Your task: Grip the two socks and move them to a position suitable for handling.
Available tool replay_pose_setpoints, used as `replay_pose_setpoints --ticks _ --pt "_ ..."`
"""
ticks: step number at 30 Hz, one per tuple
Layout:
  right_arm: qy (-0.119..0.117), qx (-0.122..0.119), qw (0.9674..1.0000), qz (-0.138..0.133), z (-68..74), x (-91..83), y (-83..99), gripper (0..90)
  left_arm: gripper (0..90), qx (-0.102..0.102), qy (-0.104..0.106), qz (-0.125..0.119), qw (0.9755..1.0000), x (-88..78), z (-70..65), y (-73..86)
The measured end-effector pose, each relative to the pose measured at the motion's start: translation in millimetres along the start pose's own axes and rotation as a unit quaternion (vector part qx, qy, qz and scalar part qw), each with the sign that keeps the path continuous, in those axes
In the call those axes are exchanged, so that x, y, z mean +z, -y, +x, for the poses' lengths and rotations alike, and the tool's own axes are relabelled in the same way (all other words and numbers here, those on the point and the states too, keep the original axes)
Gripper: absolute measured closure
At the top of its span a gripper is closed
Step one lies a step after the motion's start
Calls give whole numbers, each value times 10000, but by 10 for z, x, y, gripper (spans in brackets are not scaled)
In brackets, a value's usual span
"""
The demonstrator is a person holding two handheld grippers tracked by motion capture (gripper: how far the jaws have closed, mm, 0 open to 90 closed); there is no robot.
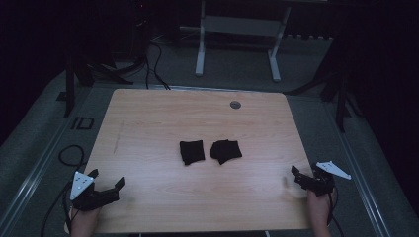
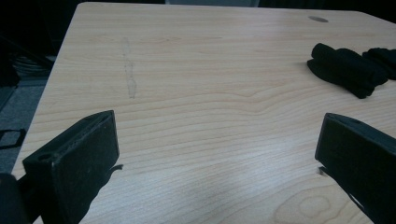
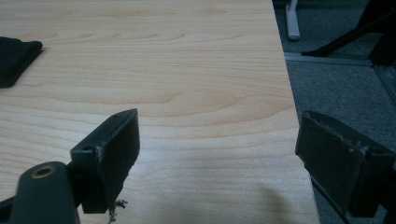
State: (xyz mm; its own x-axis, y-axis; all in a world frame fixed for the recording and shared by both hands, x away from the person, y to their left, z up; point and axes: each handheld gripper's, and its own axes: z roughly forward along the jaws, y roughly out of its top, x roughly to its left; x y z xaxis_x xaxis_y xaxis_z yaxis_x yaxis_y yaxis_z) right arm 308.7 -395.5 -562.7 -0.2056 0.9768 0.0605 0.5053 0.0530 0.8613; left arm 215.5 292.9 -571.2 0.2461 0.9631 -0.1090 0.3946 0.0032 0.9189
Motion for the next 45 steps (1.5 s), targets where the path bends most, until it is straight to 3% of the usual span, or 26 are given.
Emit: replay_pose_setpoints --ticks 9,11,14,15,19,23,24,29,33,34,38,40,42,45 --pt "-42 53 10000 35 -10 5 -4 137 0 -10 -20 -40 10000 0 0 -17" --pt "-214 82 9997 108 -25 3 -16 137 0 -25 -11 -37 10000 2 1 -19" --pt "-316 29 9993 178 -11 -3 -32 137 0 -38 15 -45 10000 0 -3 -25" --pt "-495 29 9983 319 9 12 -52 137 0 -54 64 -46 10000 4 -9 -27" --pt "-513 -181 9972 514 82 68 -91 137 0 -118 137 -116 9998 8 -23 -30" --pt "-577 -231 9966 531 119 76 -117 137 0 -169 252 -197 9993 7 -33 -38" --pt "-759 -306 9953 519 197 83 -182 134 0 -145 270 -166 9994 16 -39 -41" --pt "-909 -597 9926 539 347 134 -295 130 0 -58 235 -137 9996 25 -63 -45" --pt "-1021 -648 9913 525 424 162 -360 130 0 33 203 -156 9997 27 -98 -58" --pt "-1182 -665 9894 521 470 190 -398 130 0 34 221 -136 9997 30 -106 -62" --pt "-1360 -713 9865 577 567 239 -455 126 0 -79 433 -37 9990 53 -141 -71" --pt "-1297 -752 9869 600 618 259 -474 134 0 -59 442 27 9990 59 -153 -75" --pt "-1500 -869 9824 693 768 352 -522 130 0 19 549 44 9985 64 -210 -91" --pt "-1554 -973 9801 759 874 428 -547 129 0 72 562 50 9984 64 -254 -102"
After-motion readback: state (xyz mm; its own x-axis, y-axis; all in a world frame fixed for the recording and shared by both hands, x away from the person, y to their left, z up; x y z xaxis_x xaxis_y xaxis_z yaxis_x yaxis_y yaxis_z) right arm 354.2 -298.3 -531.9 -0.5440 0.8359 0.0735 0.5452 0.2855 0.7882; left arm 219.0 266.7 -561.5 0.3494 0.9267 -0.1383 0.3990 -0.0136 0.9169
